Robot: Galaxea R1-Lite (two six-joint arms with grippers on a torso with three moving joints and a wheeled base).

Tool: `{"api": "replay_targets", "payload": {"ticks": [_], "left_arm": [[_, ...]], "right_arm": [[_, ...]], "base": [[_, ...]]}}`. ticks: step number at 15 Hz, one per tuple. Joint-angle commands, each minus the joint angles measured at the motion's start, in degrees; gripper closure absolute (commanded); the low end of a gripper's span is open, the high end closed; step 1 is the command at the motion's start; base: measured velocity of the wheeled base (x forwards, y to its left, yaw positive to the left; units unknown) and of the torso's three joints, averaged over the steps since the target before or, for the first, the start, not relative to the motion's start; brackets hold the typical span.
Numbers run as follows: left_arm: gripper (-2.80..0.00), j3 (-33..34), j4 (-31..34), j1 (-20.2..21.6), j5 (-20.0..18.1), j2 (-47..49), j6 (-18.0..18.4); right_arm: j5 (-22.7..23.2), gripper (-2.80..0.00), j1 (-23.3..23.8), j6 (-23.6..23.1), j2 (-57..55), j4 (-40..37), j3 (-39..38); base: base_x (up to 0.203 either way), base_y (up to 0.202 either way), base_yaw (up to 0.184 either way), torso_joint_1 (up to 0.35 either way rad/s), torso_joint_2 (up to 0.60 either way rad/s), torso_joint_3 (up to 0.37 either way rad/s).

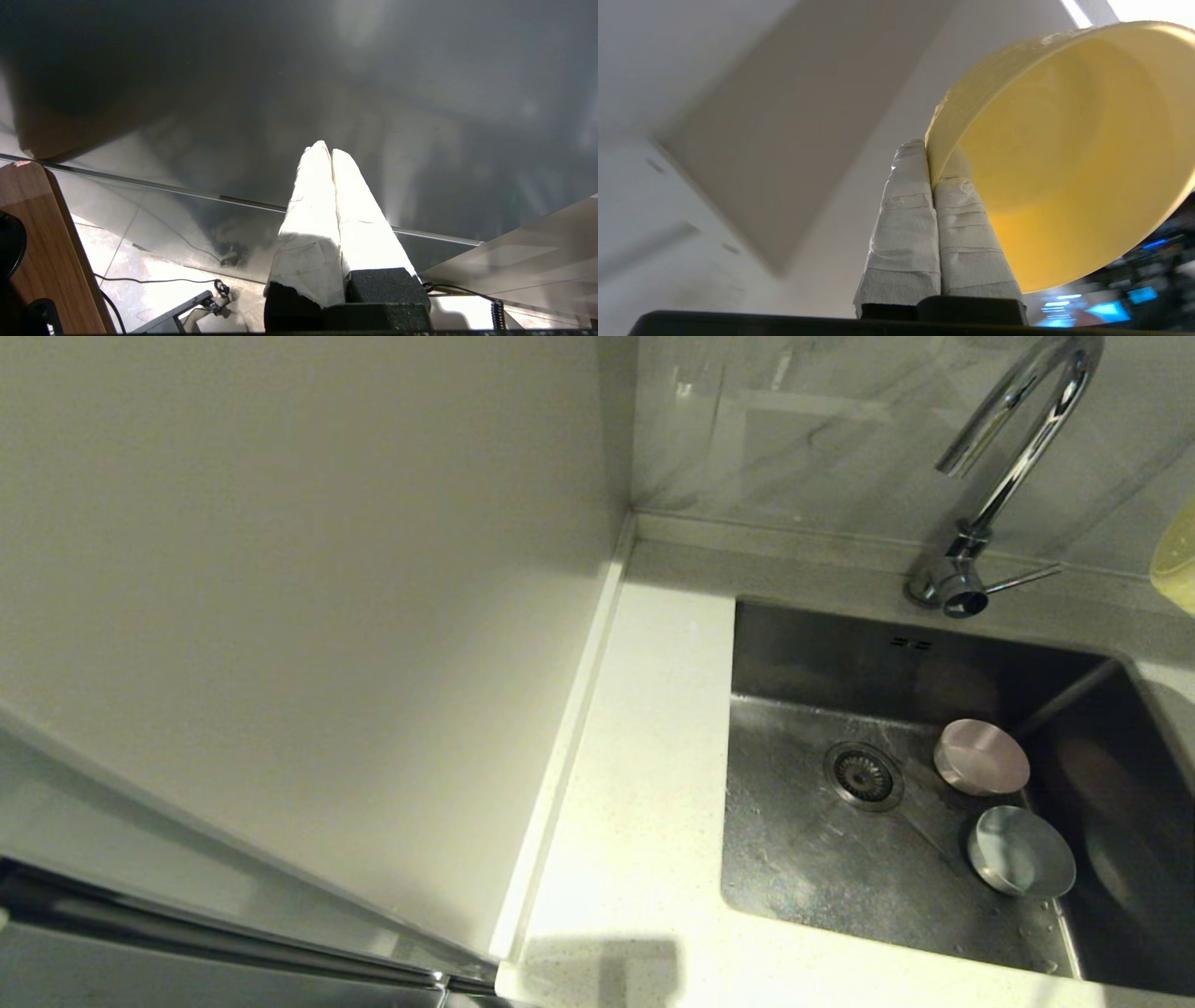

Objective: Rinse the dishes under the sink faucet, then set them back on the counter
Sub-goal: Put a bowl back to the table from the sink

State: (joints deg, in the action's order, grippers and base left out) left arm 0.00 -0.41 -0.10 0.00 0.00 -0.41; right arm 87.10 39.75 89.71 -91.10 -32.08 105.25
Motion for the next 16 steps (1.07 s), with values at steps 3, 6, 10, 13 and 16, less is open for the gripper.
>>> {"api": "replay_targets", "payload": {"ticks": [3,6,10,13,16], "left_arm": [[0.0,0.18,-0.02,0.01,0.0,0.0,-0.02],[0.0,0.18,-0.02,0.01,0.0,0.0,-0.02],[0.0,0.18,-0.02,0.01,0.0,0.0,-0.02],[0.0,0.18,-0.02,0.01,0.0,0.0,-0.02],[0.0,0.18,-0.02,0.01,0.0,0.0,-0.02]], "right_arm": [[0.56,0.0,-2.9,0.39,-0.16,-16.05,-0.05],[0.56,0.0,-3.7,-1.72,0.64,-25.35,-1.17],[0.56,0.0,-6.67,-3.38,2.49,2.69,-2.79],[0.56,0.0,-8.78,-6.22,3.71,13.23,-4.72],[-2.13,0.0,-11.32,-6.87,3.58,13.07,-7.49]], "base": [[0.0,0.0,0.0,0.0,0.0,0.0],[0.0,0.0,0.0,0.0,0.0,0.0],[0.0,0.0,0.0,0.0,0.0,0.0],[0.0,0.0,0.0,0.0,0.0,0.0],[0.0,0.0,0.0,0.0,0.0,0.0]]}}
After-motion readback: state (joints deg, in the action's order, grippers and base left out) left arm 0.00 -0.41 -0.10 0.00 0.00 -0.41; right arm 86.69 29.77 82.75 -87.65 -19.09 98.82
